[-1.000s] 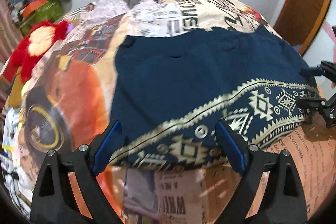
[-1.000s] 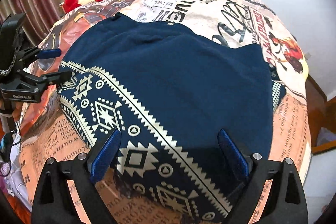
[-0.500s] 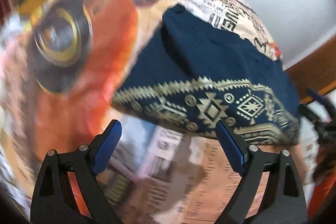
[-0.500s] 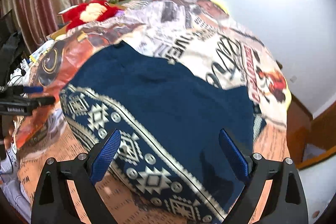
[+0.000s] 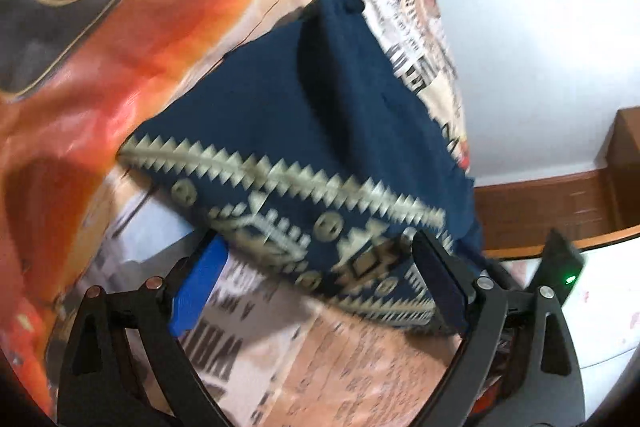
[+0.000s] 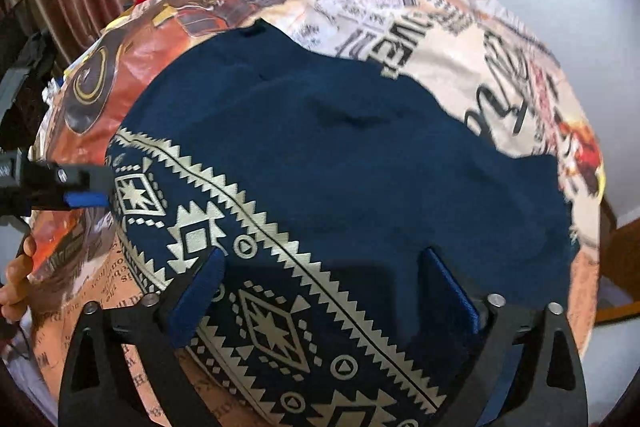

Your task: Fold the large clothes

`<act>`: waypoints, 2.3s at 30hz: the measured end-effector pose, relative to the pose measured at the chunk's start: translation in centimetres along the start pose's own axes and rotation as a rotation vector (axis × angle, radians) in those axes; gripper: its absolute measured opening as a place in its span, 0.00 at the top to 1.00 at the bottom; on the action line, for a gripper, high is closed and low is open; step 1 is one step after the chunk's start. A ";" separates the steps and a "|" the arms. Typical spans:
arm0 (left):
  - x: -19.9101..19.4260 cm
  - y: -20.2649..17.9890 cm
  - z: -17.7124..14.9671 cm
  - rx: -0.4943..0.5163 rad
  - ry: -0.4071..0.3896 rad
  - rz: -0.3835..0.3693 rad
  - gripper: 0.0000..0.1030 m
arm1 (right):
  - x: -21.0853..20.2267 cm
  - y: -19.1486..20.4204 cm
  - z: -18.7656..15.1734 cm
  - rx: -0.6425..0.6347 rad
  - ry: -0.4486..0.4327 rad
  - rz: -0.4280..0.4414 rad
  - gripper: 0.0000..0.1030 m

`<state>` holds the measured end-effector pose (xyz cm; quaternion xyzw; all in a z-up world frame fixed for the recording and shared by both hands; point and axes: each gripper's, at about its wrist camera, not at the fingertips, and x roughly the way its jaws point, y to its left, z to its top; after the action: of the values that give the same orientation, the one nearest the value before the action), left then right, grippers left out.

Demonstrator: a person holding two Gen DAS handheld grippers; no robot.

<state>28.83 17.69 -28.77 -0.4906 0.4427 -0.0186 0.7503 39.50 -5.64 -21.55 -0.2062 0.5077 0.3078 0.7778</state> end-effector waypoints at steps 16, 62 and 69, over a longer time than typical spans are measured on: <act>3.6 -3.6 3.4 0.179 -0.100 0.281 0.77 | 1.0 -0.7 -0.1 0.024 0.034 0.061 0.00; 12.1 -25.6 -18.2 1.288 0.185 0.214 0.95 | -17.9 -18.0 -17.9 0.638 -0.290 0.024 0.00; 9.1 -25.4 -19.3 1.324 0.202 0.186 0.70 | -18.1 -17.2 -16.4 0.626 -0.311 0.048 0.00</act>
<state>31.54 -13.56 -18.01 0.1169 0.4463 -0.2669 0.8462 35.10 -33.36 -11.32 0.1035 0.4574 0.1830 0.8640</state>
